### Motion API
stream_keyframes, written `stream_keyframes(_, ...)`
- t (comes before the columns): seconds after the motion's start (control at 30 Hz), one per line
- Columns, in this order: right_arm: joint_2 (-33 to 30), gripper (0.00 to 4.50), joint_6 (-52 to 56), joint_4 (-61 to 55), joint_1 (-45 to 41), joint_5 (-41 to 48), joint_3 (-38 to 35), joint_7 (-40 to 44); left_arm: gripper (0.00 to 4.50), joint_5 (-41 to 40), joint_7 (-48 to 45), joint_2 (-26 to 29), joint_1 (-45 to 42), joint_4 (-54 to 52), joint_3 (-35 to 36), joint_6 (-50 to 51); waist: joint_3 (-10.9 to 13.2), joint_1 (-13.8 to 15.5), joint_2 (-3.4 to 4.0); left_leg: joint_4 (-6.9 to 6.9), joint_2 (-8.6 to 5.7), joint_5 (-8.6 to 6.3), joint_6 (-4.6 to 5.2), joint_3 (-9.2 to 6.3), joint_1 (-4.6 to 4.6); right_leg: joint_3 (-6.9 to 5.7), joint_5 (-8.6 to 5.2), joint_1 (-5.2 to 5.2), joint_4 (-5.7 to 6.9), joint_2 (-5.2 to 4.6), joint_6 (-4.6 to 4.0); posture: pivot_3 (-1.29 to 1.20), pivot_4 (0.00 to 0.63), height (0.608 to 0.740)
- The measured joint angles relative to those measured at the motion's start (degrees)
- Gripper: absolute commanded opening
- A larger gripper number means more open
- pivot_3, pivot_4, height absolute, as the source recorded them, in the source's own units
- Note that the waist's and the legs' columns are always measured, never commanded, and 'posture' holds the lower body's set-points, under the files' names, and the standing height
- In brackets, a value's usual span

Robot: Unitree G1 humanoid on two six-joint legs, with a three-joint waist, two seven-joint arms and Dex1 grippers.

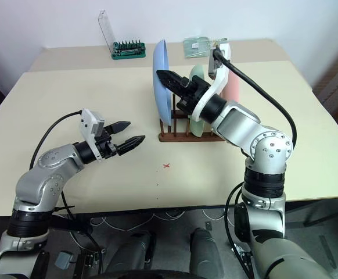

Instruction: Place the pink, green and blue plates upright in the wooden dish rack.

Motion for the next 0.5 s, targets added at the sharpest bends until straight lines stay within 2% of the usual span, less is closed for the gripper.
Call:
stream_keyframes(0.4,1.3,0.05,-1.6,6.1,0.4,3.4,-0.3,-8.2,4.13,0.0,-0.2,-0.2,0.0,-0.2,-0.2,0.0,0.0,0.0,0.00,0.00,0.00,0.00,0.00,0.00,0.00,0.00,0.00,0.00,0.00,0.00,0.00,0.00,0.150,0.740)
stream_keyframes(0.5,1.3,0.92,-1.6,6.3,0.4,3.5,-0.3,-8.7,4.13,0.0,-0.2,-0.2,0.0,-0.2,-0.2,0.0,0.0,0.0,0.00,0.00,0.00,0.00,0.00,0.00,-0.01,0.00,0.00,0.00,0.00,0.00,0.00,0.00,0.150,0.740)
